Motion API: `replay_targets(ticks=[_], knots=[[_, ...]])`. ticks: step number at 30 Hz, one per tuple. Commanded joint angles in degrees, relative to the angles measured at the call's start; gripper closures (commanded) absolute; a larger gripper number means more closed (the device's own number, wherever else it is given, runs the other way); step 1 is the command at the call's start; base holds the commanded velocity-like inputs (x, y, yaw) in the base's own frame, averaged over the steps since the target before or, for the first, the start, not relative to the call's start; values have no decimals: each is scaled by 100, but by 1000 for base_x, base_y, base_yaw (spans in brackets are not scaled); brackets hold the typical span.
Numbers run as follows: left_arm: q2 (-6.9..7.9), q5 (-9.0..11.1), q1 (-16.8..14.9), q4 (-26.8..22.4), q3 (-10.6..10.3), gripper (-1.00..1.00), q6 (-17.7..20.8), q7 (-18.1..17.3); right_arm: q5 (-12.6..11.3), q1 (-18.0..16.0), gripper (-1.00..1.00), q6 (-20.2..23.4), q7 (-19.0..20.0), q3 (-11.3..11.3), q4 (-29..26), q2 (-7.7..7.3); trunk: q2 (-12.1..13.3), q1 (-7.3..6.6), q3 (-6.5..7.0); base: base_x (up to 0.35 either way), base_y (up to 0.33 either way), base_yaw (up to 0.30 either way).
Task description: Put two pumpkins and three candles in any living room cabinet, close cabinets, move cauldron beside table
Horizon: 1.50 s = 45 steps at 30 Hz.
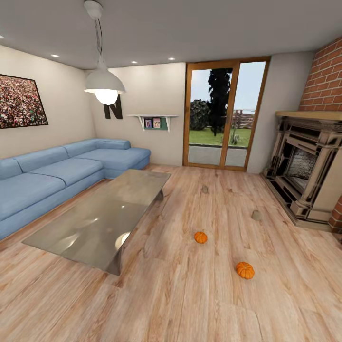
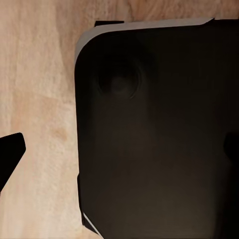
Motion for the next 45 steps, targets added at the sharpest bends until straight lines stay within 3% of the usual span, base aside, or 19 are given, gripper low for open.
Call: replay_targets(ticks=[1,7,8,29,37,45], knots=[[1,-4,3,-8,0,-100,-42,-2,-2,-2,-100,-43,4,0,2,0,-2,0,-5,0,0,0],[1,-5,3,-8,-4,-100,-63,-2,10,-2,-100,-235,3,2,39,5,-2,0,-5,0,0,0],[1,-4,3,-8,-2,-100,-62,-2,11,-2,-100,-492,3,2,44,7,-2,0,-5,0,0,0],[1,6,3,-8,1,-100,-61,-2,31,-2,-100,-554,3,3,70,41,-2,0,-5,-201,193,231],[-13,-3,3,-15,-6,-100,-73,-2,70,-2,-100,-539,-62,18,64,236,-2,0,-6,-211,254,275],[2,-4,3,-18,-20,-100,-761,5,86,-2,-100,-538,-67,36,41,250,-2,0,-24,-76,106,274]])
